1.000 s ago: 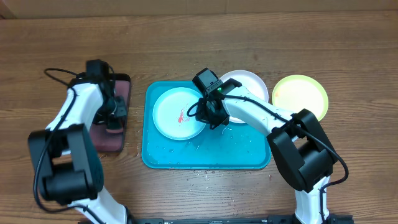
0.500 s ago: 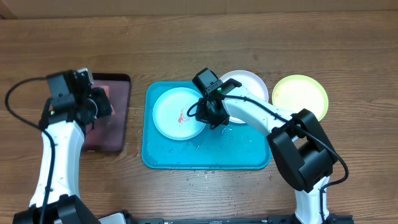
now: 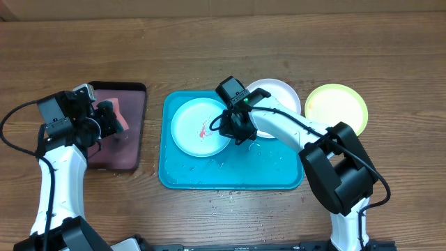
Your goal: Clean dirty plates on tray and stack at the side
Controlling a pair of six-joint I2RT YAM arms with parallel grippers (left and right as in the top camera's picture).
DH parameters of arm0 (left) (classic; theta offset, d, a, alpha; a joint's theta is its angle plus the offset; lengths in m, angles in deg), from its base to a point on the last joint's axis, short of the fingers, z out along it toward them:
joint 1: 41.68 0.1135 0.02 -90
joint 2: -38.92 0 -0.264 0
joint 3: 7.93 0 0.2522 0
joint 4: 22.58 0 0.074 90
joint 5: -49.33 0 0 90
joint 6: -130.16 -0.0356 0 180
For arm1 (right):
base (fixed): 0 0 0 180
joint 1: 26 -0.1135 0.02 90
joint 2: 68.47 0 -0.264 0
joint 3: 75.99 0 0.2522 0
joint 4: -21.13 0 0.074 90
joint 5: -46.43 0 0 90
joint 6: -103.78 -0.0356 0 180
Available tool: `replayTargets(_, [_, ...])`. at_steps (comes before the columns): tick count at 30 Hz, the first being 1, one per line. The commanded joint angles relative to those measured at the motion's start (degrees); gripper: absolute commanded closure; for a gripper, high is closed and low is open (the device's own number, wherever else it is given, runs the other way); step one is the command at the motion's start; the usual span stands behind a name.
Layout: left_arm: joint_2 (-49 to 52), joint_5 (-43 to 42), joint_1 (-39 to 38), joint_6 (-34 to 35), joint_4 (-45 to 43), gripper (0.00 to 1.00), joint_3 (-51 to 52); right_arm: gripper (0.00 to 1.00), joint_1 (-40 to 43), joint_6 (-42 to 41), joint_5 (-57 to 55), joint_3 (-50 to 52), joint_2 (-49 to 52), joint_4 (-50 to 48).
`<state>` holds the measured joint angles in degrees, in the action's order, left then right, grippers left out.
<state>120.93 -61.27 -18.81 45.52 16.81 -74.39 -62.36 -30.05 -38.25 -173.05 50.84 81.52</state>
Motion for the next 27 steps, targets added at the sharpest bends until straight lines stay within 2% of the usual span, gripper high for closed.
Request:
replayTargets(1, [-1.11, -2.67, 0.00, -1.55, -0.68, 0.96, 0.48, 0.96, 0.04, 0.79, -2.89, 1.55, 1.57, 1.03])
replayTargets(16, [-1.11, -3.04, 0.04, -1.46, -3.28, 0.96, 0.48, 0.96, 0.04, 0.79, -2.91, 1.55, 1.57, 1.07])
replayTargets(27, [-1.14, -5.31, 1.79, 1.03, -5.09, 0.96, 0.48, 0.96, 0.04, 0.79, -2.91, 1.55, 1.57, 1.07])
